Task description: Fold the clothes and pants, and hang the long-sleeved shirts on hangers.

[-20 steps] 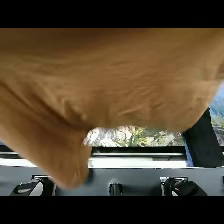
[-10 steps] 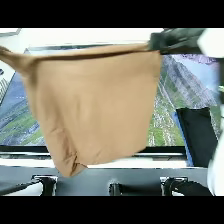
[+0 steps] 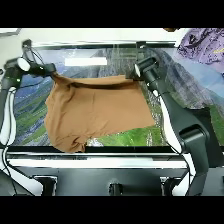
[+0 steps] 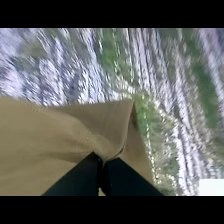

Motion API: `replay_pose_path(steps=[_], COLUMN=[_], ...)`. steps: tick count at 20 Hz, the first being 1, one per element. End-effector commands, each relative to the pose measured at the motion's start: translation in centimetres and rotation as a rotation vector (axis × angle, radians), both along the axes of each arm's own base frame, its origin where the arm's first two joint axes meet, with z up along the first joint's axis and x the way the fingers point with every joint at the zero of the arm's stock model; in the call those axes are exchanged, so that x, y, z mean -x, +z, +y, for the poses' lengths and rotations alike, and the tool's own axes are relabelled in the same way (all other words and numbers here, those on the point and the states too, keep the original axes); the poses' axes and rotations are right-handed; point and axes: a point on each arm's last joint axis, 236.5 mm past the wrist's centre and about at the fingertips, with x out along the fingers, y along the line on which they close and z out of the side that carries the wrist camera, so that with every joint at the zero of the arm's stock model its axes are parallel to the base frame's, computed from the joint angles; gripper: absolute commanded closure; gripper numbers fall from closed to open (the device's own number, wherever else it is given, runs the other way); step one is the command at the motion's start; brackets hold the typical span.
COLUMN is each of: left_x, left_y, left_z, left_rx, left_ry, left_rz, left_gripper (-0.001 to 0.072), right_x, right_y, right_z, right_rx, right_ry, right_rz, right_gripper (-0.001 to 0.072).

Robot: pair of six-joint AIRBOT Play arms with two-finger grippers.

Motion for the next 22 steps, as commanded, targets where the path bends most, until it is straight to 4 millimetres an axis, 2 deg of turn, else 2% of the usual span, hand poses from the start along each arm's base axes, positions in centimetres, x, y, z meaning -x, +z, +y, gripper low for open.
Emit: replay_pose_path(steps=[1,2,3,4,5,6,7,9,11,12,14,16,18,20,22], left_x=[-0.3,0.1,0.6,1.3,2.2,3.4,4.8,8.1,11.3,13.0,16.7,20.5,23.4,25.4,26.0], left_y=[-3.3,-3.0,-2.4,-1.4,-0.3,1.2,2.5,5.2,7.3,7.6,7.2,5.4,3.4,1.9,1.1], left_z=[-1.8,-1.8,-1.6,-1.0,-0.2,0.9,2.2,5.5,8.5,9.4,11.0,11.8,11.6,10.9,10.5], left_rx=[0.005,0.011,0.013,0.014,0.011,0.007,0.000,-0.005,0.028,0.058,0.104,0.127,0.146,0.157,0.163], left_ry=[-0.026,-0.022,-0.021,-0.016,-0.011,0.000,0.016,0.072,0.142,0.167,0.222,0.271,0.297,0.298,0.295], left_rz=[0.047,0.061,0.080,0.104,0.131,0.159,0.182,0.228,0.241,0.258,0.300,0.358,0.410,0.456,0.481], left_gripper=[0.0684,0.0619,0.0436,0.0193,0.0129,0.0129,0.0129,0.0131,0.0131,0.0131,0.0131,0.0131,0.0131,0.0131,0.0131], right_x=[0.2,0.3,0.5,0.6,0.8,1.2,1.5,2.4,4.0,5.1,8.0,11.1,13.6,15.7,17.5], right_y=[-2.9,-2.4,-1.8,-0.8,0.4,2.0,3.9,7.7,10.3,10.8,10.3,7.6,3.8,0.4,-2.8], right_z=[0.0,-0.1,-0.2,-0.3,-0.4,-0.7,-1.2,-4.2,-7.7,-9.2,-11.8,-15.0,-17.7,-18.7,-18.5], right_rx=[0.004,0.005,0.010,0.022,0.041,0.064,0.040,0.027,-0.052,-0.121,-0.317,-0.503,-0.627,-0.703,-0.725], right_ry=[-0.026,-0.025,-0.019,0.003,0.034,0.068,0.067,0.058,0.076,0.098,0.152,0.118,0.037,0.005,-0.006], right_rz=[0.053,0.051,0.048,0.040,0.029,0.015,-0.001,-0.020,0.008,0.040,0.138,0.259,0.359,0.425,0.488], right_gripper=[0.0672,0.0645,0.0573,0.0511,0.0494,0.0456,0.0375,0.0285,0.0286,0.0286,0.0286,0.0281,0.0206,0.0207,0.0207])
